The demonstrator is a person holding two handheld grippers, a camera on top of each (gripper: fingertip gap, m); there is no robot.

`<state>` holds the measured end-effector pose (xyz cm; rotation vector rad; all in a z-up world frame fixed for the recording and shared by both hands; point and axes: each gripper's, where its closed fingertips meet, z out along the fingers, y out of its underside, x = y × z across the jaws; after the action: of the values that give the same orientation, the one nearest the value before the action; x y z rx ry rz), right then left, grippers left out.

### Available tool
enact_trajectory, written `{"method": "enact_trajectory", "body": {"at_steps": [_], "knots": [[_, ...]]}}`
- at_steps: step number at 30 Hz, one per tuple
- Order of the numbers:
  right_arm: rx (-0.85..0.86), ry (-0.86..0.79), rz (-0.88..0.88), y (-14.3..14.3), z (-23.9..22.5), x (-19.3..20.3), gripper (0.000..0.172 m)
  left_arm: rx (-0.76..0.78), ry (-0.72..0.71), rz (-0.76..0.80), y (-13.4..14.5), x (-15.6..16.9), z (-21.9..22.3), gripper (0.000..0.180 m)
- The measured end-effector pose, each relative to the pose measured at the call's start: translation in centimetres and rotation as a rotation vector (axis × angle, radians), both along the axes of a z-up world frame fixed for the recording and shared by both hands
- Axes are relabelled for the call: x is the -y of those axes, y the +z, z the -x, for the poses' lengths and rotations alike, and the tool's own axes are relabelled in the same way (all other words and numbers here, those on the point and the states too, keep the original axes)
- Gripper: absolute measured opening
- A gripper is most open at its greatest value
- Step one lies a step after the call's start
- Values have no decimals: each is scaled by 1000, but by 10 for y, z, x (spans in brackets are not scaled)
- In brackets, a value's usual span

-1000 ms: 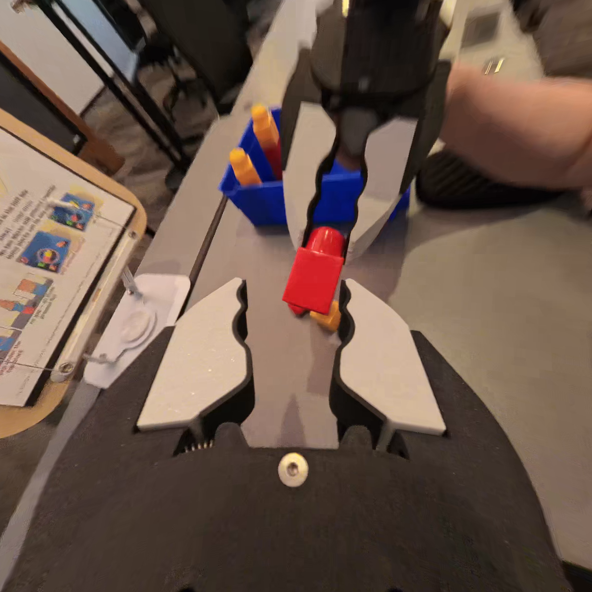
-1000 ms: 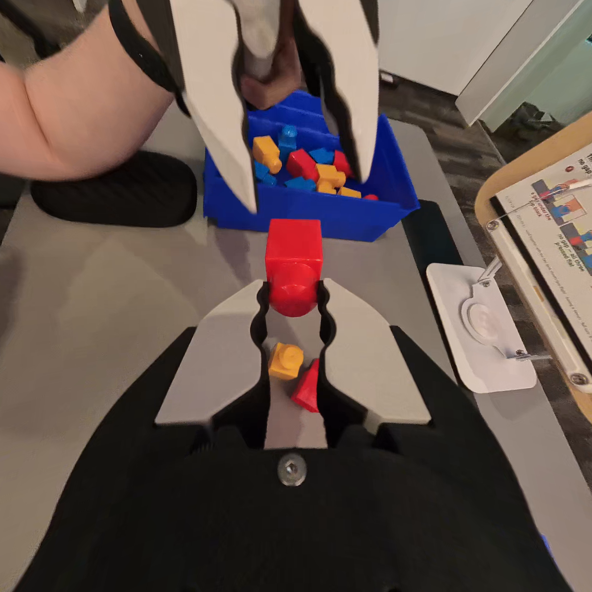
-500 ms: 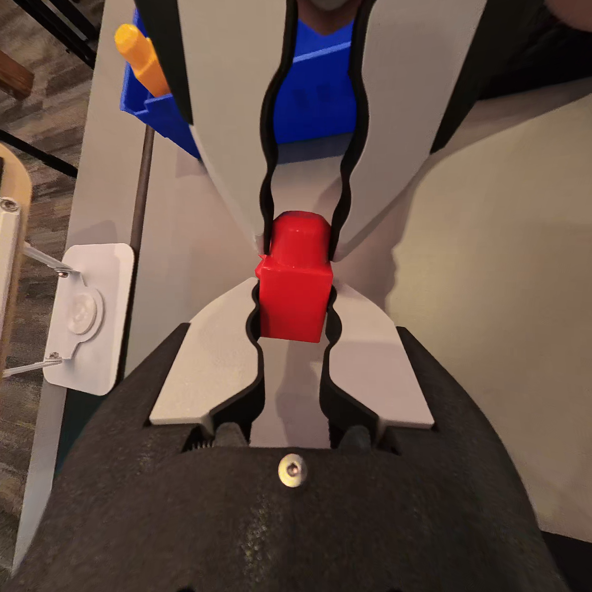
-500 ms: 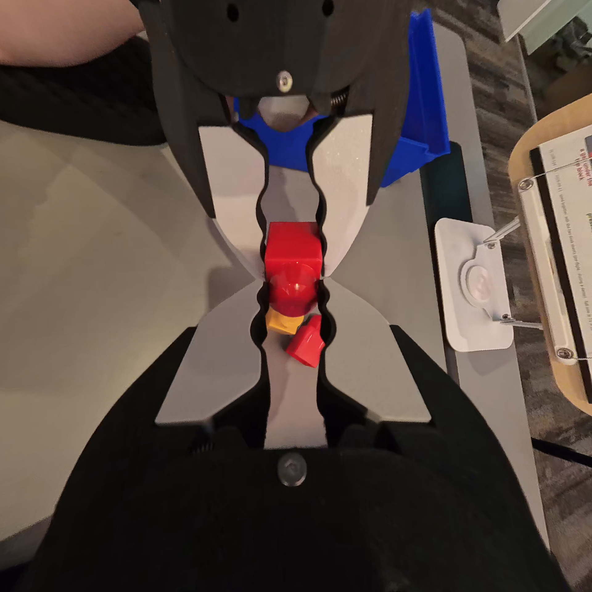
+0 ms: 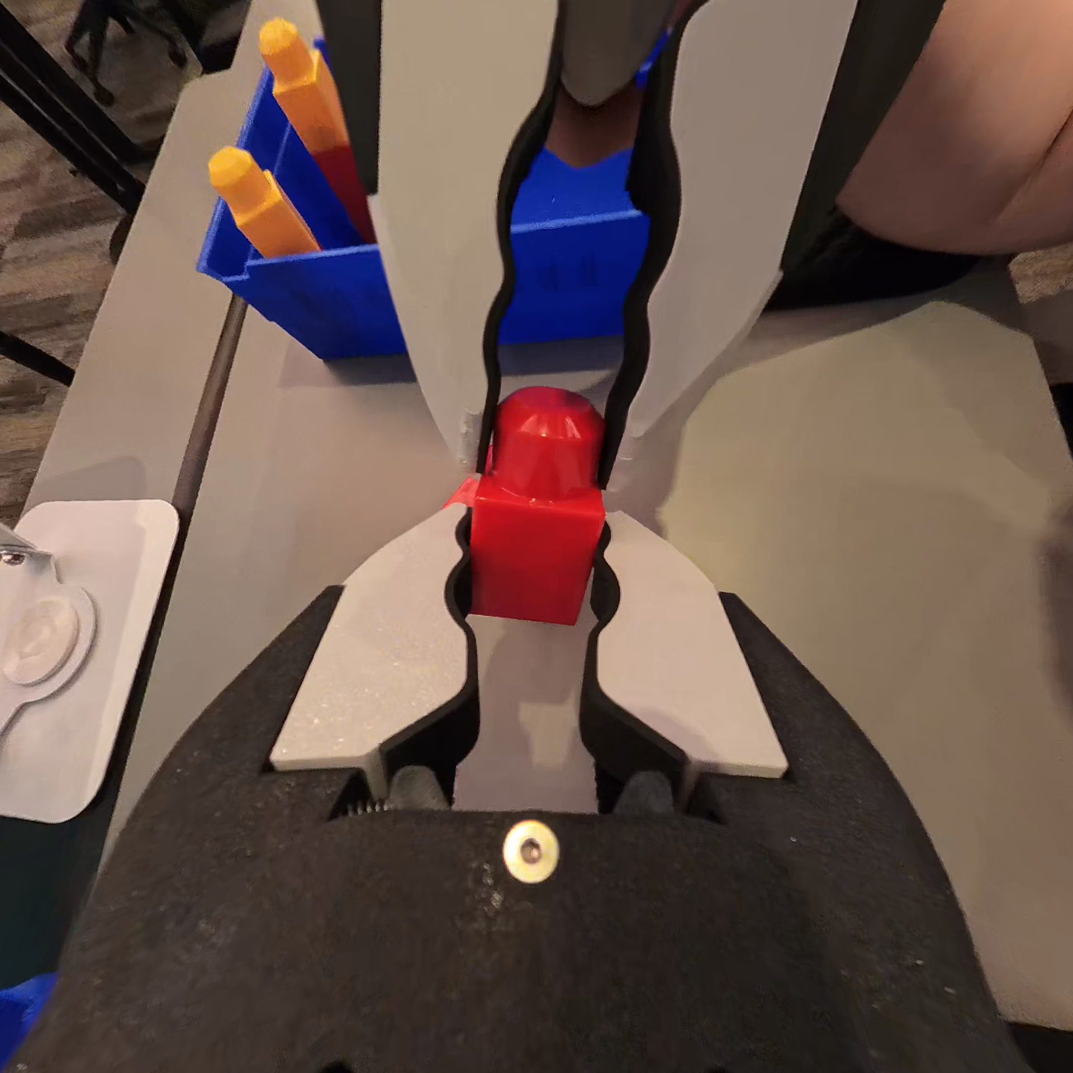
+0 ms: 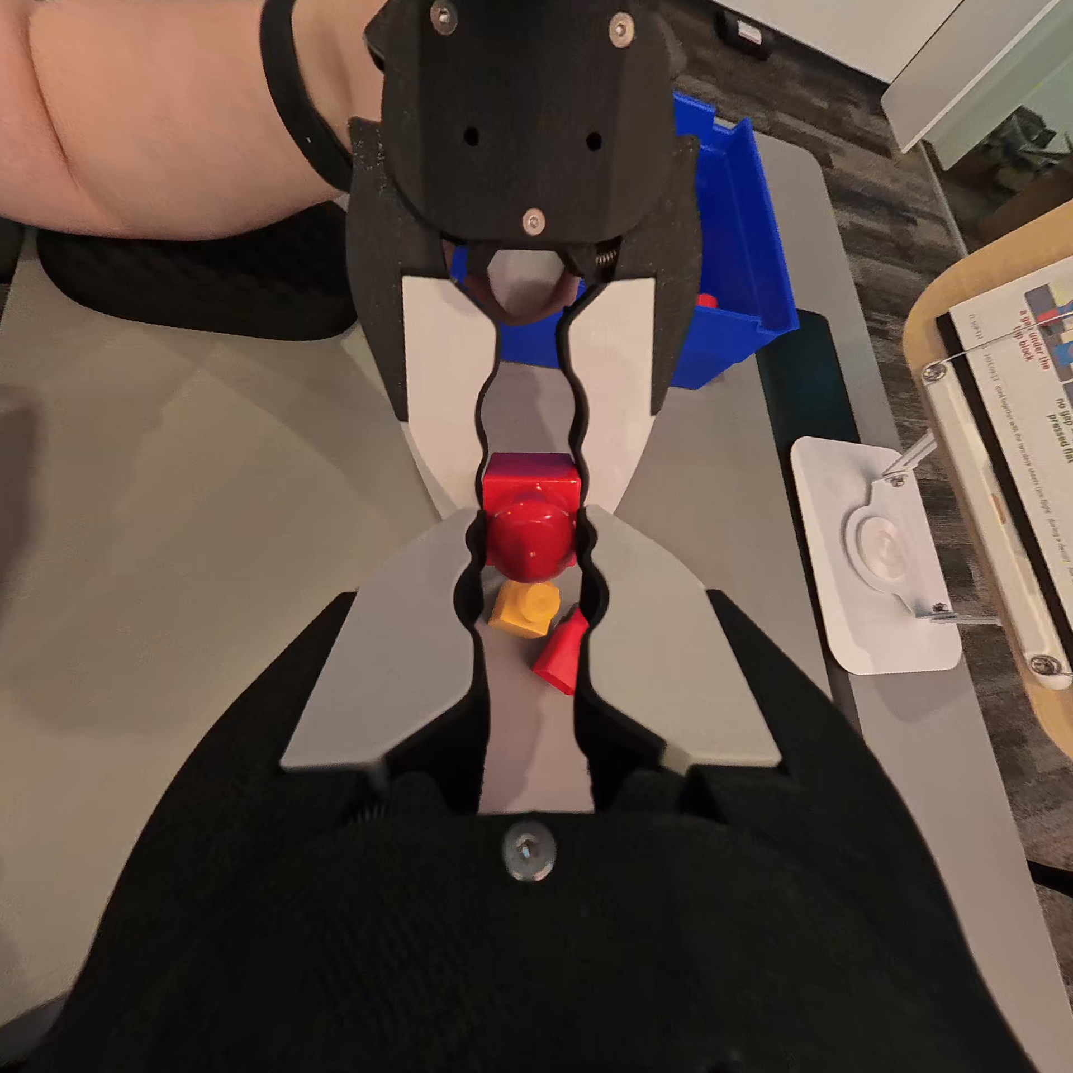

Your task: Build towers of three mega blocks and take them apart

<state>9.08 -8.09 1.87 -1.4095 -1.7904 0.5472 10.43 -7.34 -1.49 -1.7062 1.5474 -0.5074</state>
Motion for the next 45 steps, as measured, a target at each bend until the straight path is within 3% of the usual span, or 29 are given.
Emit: {"method": "enact_trajectory", "body": {"at_steps": [11,15,17,20,24,32,34,38,45], "knots": [[-86,-20,28,14,-2,-5,30,104,-18,-34,16,-2,-4,35],[-180,-65,104,22,-1,-14,64,163,83,-45,36,-20,23,35],[-121,-73,141,2,2,-19,63,221,162,-50,54,-30,48,35],[56,-124,210,-50,5,-30,54,351,259,-63,86,-37,84,35],[253,-178,293,-109,3,-37,45,429,303,-112,111,-34,112,35],[339,-234,324,-153,0,-45,44,445,309,-132,120,-30,119,35],[365,-249,328,-158,-3,-46,37,461,310,-131,122,-29,119,35],[257,-240,374,-133,6,-45,36,484,269,-115,124,-24,113,35],[-344,-74,534,22,-5,-28,36,396,145,107,80,-19,58,35]]}}
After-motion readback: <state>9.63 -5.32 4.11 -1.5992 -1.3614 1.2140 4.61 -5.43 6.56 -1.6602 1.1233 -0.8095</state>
